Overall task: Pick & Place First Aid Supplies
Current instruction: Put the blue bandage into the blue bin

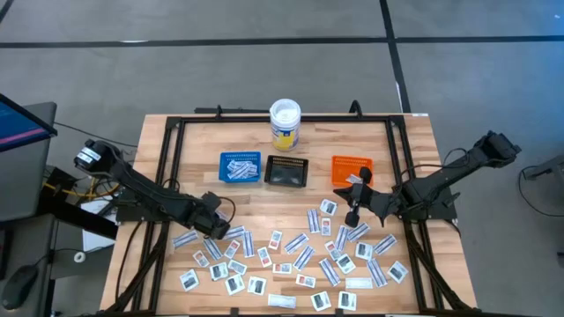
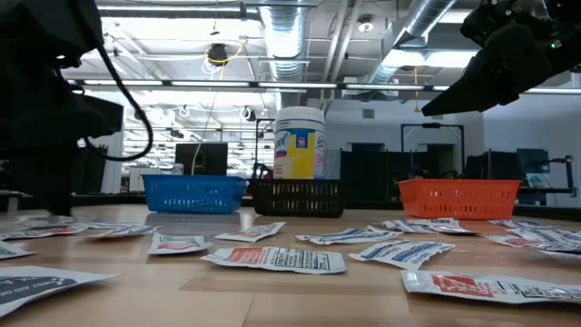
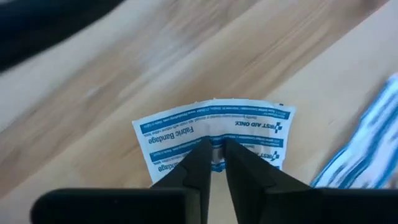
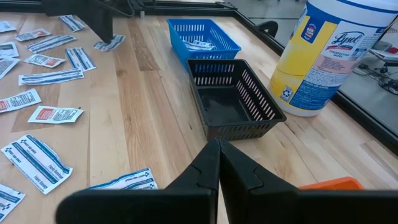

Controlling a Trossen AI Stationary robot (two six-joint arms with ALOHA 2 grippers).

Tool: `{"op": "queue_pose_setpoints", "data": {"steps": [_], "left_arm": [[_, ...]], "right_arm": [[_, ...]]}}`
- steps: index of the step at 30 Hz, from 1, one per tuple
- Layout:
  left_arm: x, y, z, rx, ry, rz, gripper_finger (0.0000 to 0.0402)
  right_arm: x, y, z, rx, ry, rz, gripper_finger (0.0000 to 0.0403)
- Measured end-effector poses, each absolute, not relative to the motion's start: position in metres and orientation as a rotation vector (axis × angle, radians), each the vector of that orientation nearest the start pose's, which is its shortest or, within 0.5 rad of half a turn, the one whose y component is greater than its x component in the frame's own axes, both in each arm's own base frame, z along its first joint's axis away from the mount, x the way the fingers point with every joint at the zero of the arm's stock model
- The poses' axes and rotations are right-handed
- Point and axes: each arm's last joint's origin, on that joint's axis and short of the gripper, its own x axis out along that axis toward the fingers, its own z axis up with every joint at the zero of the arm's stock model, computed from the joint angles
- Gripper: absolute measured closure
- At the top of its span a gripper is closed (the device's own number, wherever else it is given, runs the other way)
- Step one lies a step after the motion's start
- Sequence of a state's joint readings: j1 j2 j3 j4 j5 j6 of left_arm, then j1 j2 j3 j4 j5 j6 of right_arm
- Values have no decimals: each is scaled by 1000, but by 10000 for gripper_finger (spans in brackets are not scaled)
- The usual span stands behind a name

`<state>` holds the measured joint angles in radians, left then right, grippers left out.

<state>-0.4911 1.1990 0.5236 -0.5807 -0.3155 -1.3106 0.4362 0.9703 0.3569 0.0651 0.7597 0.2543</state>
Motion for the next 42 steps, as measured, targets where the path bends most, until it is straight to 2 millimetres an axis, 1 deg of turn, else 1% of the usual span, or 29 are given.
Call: {"op": "queue_pose_setpoints", "data": {"steps": [4,7,9,13,16,19,22,26,29,31,33,35,38,42], "left_arm": [[173,-79,155,-642,880,590,379],[183,-79,162,-636,730,572,385],[193,-78,168,-608,635,529,386],[212,-71,185,-477,447,468,381],[221,-58,193,-356,363,521,381],[224,-36,194,-270,349,641,379],[227,-10,194,-287,348,734,372],[227,20,193,-287,366,820,352],[225,39,192,-329,387,841,329],[223,48,190,-379,416,824,311],[221,52,187,-434,448,805,294],[221,52,186,-460,468,769,279],[224,44,186,-496,480,686,263],[225,32,192,-500,462,616,257]], "right_arm": [[173,59,183,-63,410,-369,403],[173,58,183,-63,410,-372,403],[174,56,183,-61,410,-382,403],[176,50,183,-51,410,-416,403],[177,47,183,-46,410,-437,403],[177,44,183,-43,411,-450,403],[177,44,183,-42,411,-453,403],[177,44,183,-42,411,-452,403],[177,44,183,-42,411,-452,403],[177,44,183,-41,411,-452,403],[177,44,183,-42,411,-452,403],[177,44,183,-41,412,-452,403],[177,44,183,-42,412,-452,403],[177,44,183,-35,411,-451,403]]}}
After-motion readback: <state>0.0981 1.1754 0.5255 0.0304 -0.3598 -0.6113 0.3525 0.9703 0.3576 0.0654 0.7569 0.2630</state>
